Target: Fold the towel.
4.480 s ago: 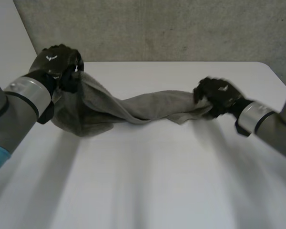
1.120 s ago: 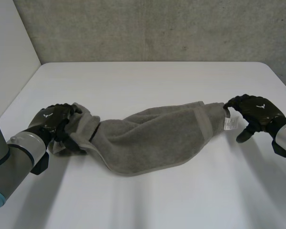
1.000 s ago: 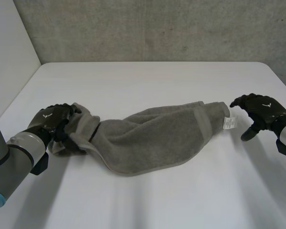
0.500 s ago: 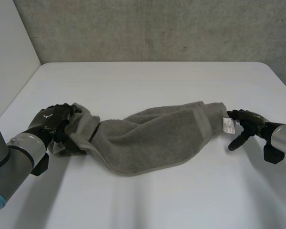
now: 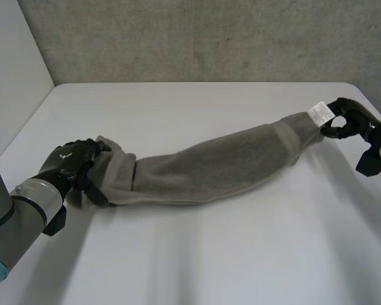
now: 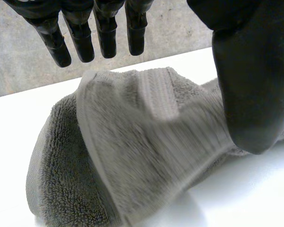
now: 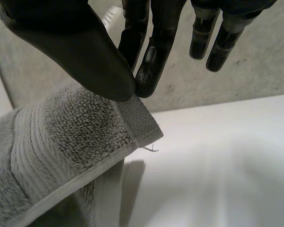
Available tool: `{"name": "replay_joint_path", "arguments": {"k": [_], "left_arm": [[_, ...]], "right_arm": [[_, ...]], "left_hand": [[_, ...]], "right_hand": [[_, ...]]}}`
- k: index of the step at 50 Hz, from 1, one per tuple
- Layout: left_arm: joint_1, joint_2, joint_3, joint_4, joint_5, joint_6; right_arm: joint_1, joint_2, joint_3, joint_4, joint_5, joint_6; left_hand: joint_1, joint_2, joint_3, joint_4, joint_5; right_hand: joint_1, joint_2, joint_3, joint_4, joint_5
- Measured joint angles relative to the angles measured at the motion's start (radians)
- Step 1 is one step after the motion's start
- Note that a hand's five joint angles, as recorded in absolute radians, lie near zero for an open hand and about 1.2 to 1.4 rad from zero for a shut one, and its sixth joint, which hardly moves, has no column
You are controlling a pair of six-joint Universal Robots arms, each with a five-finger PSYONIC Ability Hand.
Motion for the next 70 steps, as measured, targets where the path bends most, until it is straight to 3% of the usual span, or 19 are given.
{"name": "replay_joint_path", "arguments": {"k": [17, 25, 32, 37, 46, 56, 63, 70], "left_arm": [[-0.009, -0.003, -0.006, 0.001, 0.0, 0.0], [-0.009, -0.004, -0.006, 0.001, 0.0, 0.0], [-0.008, -0.005, -0.006, 0.001, 0.0, 0.0], [-0.008, -0.005, -0.006, 0.006, 0.0, 0.0], [-0.008, -0.005, -0.007, 0.016, 0.0, 0.0], [-0.009, -0.009, -0.008, 0.016, 0.0, 0.0], [-0.009, -0.005, -0.01, 0.016, 0.0, 0.0], [-0.01, -0.005, -0.012, 0.016, 0.0, 0.0]], "right_arm": [[0.102, 0.039, -0.068, -0.003, 0.059, -0.04], [0.196, 0.104, -0.191, 0.002, 0.114, -0.04], [0.273, 0.237, -0.34, 0.02, 0.193, -0.083], [0.291, 0.271, -0.381, 0.059, 0.256, -0.208], [0.287, 0.113, -0.193, 0.059, 0.294, -0.489], [0.297, -0.091, 0.125, -0.045, 0.21, -0.72], [0.32, -0.152, 0.258, -0.12, 0.191, -0.769], [0.368, -0.112, 0.276, -0.25, 0.209, -0.76]], "left_hand": [[0.0, -0.002, 0.0, 0.0, 0.0], [0.0, -0.002, 0.0, 0.0, 0.0], [0.0, -0.002, 0.0, 0.0, 0.0], [0.0, -0.004, 0.0, 0.0, -0.002], [0.0, -0.005, 0.0, 0.0, -0.002], [0.0, -0.005, 0.0, 0.0, -0.002], [0.0, -0.005, 0.0, 0.0, -0.002], [0.0, -0.005, 0.0, 0.0, -0.002]], "right_hand": [[-0.001, 0.001, 0.0, 0.0, 0.0], [-0.019, -0.018, 0.0, 0.0, -0.029], [-0.645, -0.646, 0.0, 0.0, -0.676], [-1.007, -1.004, 0.0, 0.0, -1.087], [-1.068, -1.052, 0.0, 0.0, -1.091], [-1.069, -1.052, 0.0, 0.0, -1.091], [-1.069, -1.052, 0.0, 0.0, -1.091], [-1.068, -1.052, 0.0, 0.0, -1.09]]}}
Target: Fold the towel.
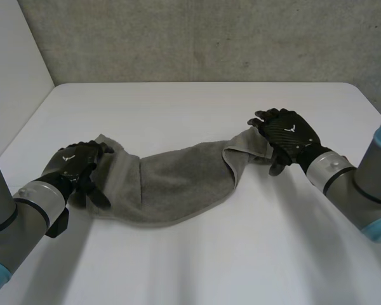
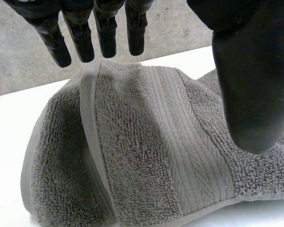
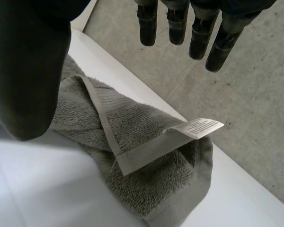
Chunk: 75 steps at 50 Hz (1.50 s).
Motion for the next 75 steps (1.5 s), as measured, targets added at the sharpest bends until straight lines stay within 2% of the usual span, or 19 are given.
{"name": "replay_joint_path", "arguments": {"k": [15, 18, 20, 24, 37, 43, 48, 53, 63, 75], "left_arm": [[-0.001, 0.002, -0.002, 0.0, -0.001, 0.0], [-0.001, 0.002, -0.002, 0.0, -0.002, 0.0], [-0.002, 0.001, -0.002, 0.0, -0.002, 0.0], [-0.002, -0.001, -0.002, 0.0, -0.002, 0.0], [-0.022, -0.014, -0.007, 0.001, -0.004, 0.002], [-0.061, -0.035, -0.015, 0.012, -0.007, 0.011], [-0.089, -0.067, -0.016, 0.031, -0.015, 0.044], [-0.104, -0.097, -0.016, 0.052, -0.046, 0.099], [-0.135, -0.125, -0.029, 0.139, -0.163, 0.221], [-0.152, -0.165, -0.04, 0.247, -0.201, 0.265]], "right_arm": [[0.04, 0.273, -0.208, -0.067, 0.106, 0.004], [0.045, 0.301, -0.239, -0.067, 0.114, 0.004], [0.049, 0.325, -0.272, -0.067, 0.121, 0.005], [0.051, 0.347, -0.313, -0.073, 0.127, 0.009], [0.048, 0.358, -0.395, -0.103, 0.153, 0.071], [0.045, 0.349, -0.395, -0.094, 0.152, 0.096], [0.039, 0.333, -0.395, -0.076, 0.137, 0.124], [0.036, 0.316, -0.406, -0.043, 0.114, 0.153], [0.028, 0.322, -0.434, 0.0, 0.102, 0.163], [0.031, 0.317, -0.433, 0.005, 0.103, 0.162]], "left_hand": [[-0.007, -0.002, 0.0, 0.0, -0.002], [-0.023, -0.005, 0.0, 0.0, -0.002], [-0.023, -0.005, 0.0, 0.0, -0.003], [-0.023, -0.006, 0.0, 0.0, -0.003], [-0.023, -0.007, 0.0, 0.0, -0.003], [-0.023, -0.01, 0.0, 0.0, -0.003], [-0.023, -0.01, 0.0, 0.0, -0.003], [-0.023, -0.01, 0.0, 0.0, -0.003], [-0.023, -0.01, 0.0, 0.0, -0.003], [-0.023, -0.01, 0.0, 0.0, -0.003]], "right_hand": [[0.008, 0.005, 0.0, 0.0, 0.005], [0.106, 0.088, 0.0, 0.0, 0.108], [0.261, 0.251, 0.0, 0.0, 0.275], [0.424, 0.413, 0.0, 0.0, 0.423], [0.522, 0.505, 0.0, 0.0, 0.523], [0.824, 0.811, 0.0, 0.0, 0.822], [0.983, 0.957, 0.0, 0.0, 0.985], [0.989, 0.961, 0.0, 0.0, 0.991], [0.989, 0.961, 0.0, 0.0, 0.991], [0.989, 0.961, 0.0, 0.0, 0.991]]}}
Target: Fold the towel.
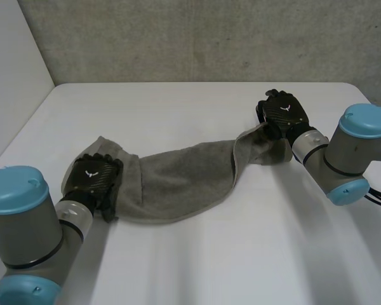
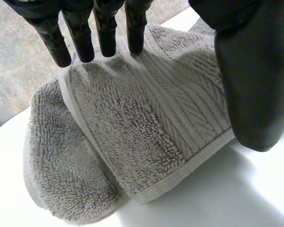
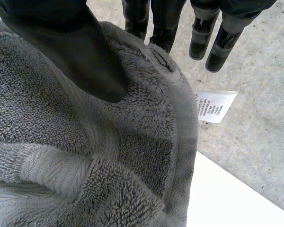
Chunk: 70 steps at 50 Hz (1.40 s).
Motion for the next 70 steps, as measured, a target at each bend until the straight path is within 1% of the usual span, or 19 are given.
{"name": "replay_joint_path", "arguments": {"k": [12, 21, 30, 33, 34, 35, 37, 40, 41, 43, 44, 46, 51, 54, 60, 64, 65, 68, 70], "left_arm": [[-0.033, -0.106, 0.075, 0.004, -0.006, 0.041], [-0.067, -0.084, 0.039, -0.03, -0.006, 0.044], [-0.059, -0.088, 0.047, -0.028, -0.006, 0.043], [-0.054, -0.107, 0.076, -0.028, -0.011, 0.044], [-0.053, -0.114, 0.089, -0.028, -0.014, 0.043], [-0.052, -0.119, 0.097, -0.029, -0.017, 0.043], [-0.051, -0.13, 0.127, -0.031, -0.029, 0.042], [-0.048, -0.134, 0.161, -0.034, -0.044, 0.038], [-0.047, -0.134, 0.167, -0.034, -0.047, 0.037], [-0.043, -0.129, 0.186, -0.036, -0.054, 0.035], [-0.04, -0.125, 0.192, -0.036, -0.055, 0.034], [-0.035, -0.115, 0.199, -0.036, -0.056, 0.033], [-0.016, -0.084, 0.195, -0.042, -0.05, 0.033], [-0.001, -0.056, 0.183, -0.061, -0.043, 0.034], [0.039, 0.029, 0.154, -0.152, 0.012, 0.034], [0.062, 0.11, 0.135, -0.261, 0.091, 0.033], [0.064, 0.119, 0.134, -0.276, 0.101, 0.033], [0.076, 0.176, 0.128, -0.399, 0.169, 0.031], [0.084, 0.201, 0.127, -0.463, 0.198, 0.03]], "right_arm": [[-0.006, -0.008, -0.002, 0.023, -0.001, -0.001], [-0.012, -0.013, -0.003, 0.027, -0.002, -0.002], [-0.012, -0.017, -0.003, 0.026, -0.005, -0.001], [-0.011, -0.017, -0.003, 0.027, -0.009, 0.0], [-0.011, -0.018, -0.003, 0.027, -0.01, 0.0], [-0.011, -0.019, -0.003, 0.027, -0.01, 0.0], [-0.012, -0.022, -0.002, 0.029, -0.012, 0.0], [-0.016, -0.035, 0.0, 0.038, -0.014, 0.0], [-0.017, -0.039, 0.001, 0.041, -0.014, 0.0], [-0.025, -0.057, 0.006, 0.057, -0.017, -0.001], [-0.029, -0.066, 0.01, 0.067, -0.02, -0.001], [-0.039, -0.083, 0.018, 0.085, -0.028, -0.002], [-0.085, -0.136, 0.058, 0.15, -0.076, -0.005], [-0.129, -0.185, 0.095, 0.203, -0.123, -0.01], [-0.237, -0.321, 0.192, 0.35, -0.253, -0.052], [-0.306, -0.424, 0.276, 0.477, -0.352, -0.135], [-0.314, -0.437, 0.289, 0.496, -0.364, -0.15], [-0.356, -0.508, 0.367, 0.607, -0.428, -0.268], [-0.375, -0.536, 0.403, 0.66, -0.45, -0.336]], "left_hand": [[0.0, 0.0, 0.0, 0.0, 0.0], [-0.005, 0.0, 0.0, 0.0, 0.0], [-0.015, 0.002, 0.0, 0.0, 0.004], [0.084, 0.135, 0.0, 0.0, 0.151], [0.192, 0.255, 0.0, 0.0, 0.255], [0.249, 0.303, 0.0, 0.0, 0.312], [0.478, 0.556, 0.0, 0.0, 0.549], [0.731, 0.813, 0.0, 0.0, 0.808], [0.758, 0.839, 0.0, 0.0, 0.843], [0.951, 1.018, 0.0, 0.0, 1.028], [0.991, 1.04, 0.0, 0.0, 1.073], [1.008, 1.042, 0.0, 0.0, 1.091], [1.01, 1.043, 0.0, 0.0, 1.093], [1.01, 1.043, 0.0, 0.0, 1.093], [1.01, 1.043, 0.0, 0.0, 1.093], [1.01, 1.045, 0.0, 0.0, 1.093], [1.01, 1.045, 0.0, 0.0, 1.093], [1.01, 1.048, 0.0, 0.0, 1.093], [1.01, 1.048, 0.0, 0.0, 1.093]], "right_hand": [[0.0, 0.0, 0.0, 0.0, 0.0], [0.0, 0.0, 0.0, 0.0, 0.0], [0.0, 0.0, 0.0, 0.0, 0.0], [0.0, 0.0, 0.0, 0.0, 0.0], [0.0, 0.0, 0.0, 0.0, 0.0], [0.0, 0.0, 0.0, 0.0, 0.0], [0.0, 0.0, 0.0, 0.0, 0.0], [0.0, 0.0, 0.0, 0.0, 0.0], [0.0, 0.0, 0.0, 0.0, 0.0], [0.0, 0.0, 0.0, 0.0, 0.0], [0.0, 0.0, 0.0, 0.0, 0.0], [0.001, 0.0, 0.0, 0.0, 0.0], [0.004, 0.001, 0.0, 0.0, 0.0], [0.009, 0.007, 0.0, 0.0, 0.005], [0.014, 0.01, 0.0, 0.0, 0.011], [0.016, 0.011, 0.0, 0.0, 0.014], [0.016, 0.011, 0.0, 0.0, 0.015], [0.017, 0.018, 0.0, 0.0, 0.017], [0.018, 0.02, 0.0, 0.0, 0.018]]}}
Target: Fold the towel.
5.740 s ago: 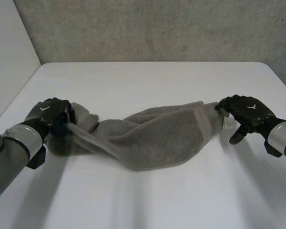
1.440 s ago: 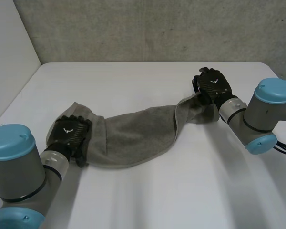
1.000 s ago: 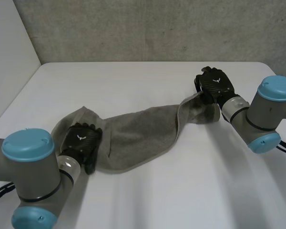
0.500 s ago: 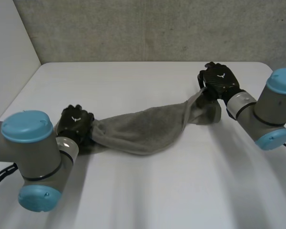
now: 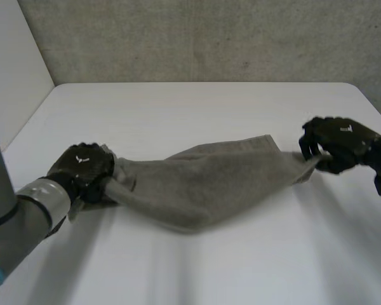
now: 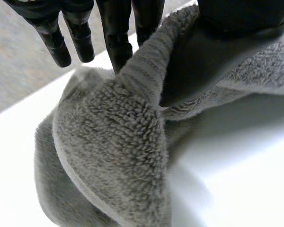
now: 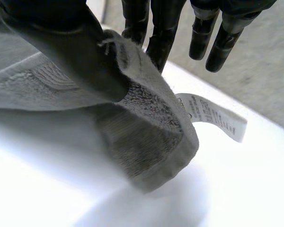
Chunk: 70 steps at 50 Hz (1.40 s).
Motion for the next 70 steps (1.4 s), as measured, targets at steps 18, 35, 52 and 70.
{"name": "replay_joint_path", "arguments": {"k": [18, 35, 52, 70], "left_arm": [[0.131, 0.116, 0.165, -0.165, 0.133, 0.004], [0.089, -0.273, 0.702, 0.147, 0.13, -0.001], [0.114, -0.018, 0.432, 0.491, 0.325, -0.126], [0.212, -0.056, -0.053, 0.442, 0.39, -0.046]], "right_arm": [[-0.085, -0.137, -0.029, 0.087, -0.041, -0.209], [0.159, 0.121, -0.518, -0.416, 0.194, 0.129], [0.106, -0.052, -0.346, -0.623, 0.117, 0.433], [-0.046, -0.043, 0.029, -0.521, -0.172, 0.23]], "left_hand": [[0.01, 0.0, 0.0, 0.0, 0.002], [0.015, 0.005, 0.0, 0.0, 0.006], [0.016, 0.008, 0.0, 0.0, 0.006], [0.016, 0.01, 0.0, 0.0, 0.006]], "right_hand": [[0.007, 0.004, 0.0, 0.0, 0.009], [0.022, 0.029, 0.0, 0.0, 0.021], [0.028, 0.029, 0.0, 0.0, 0.036], [0.028, 0.029, 0.0, 0.0, 0.036]]}}
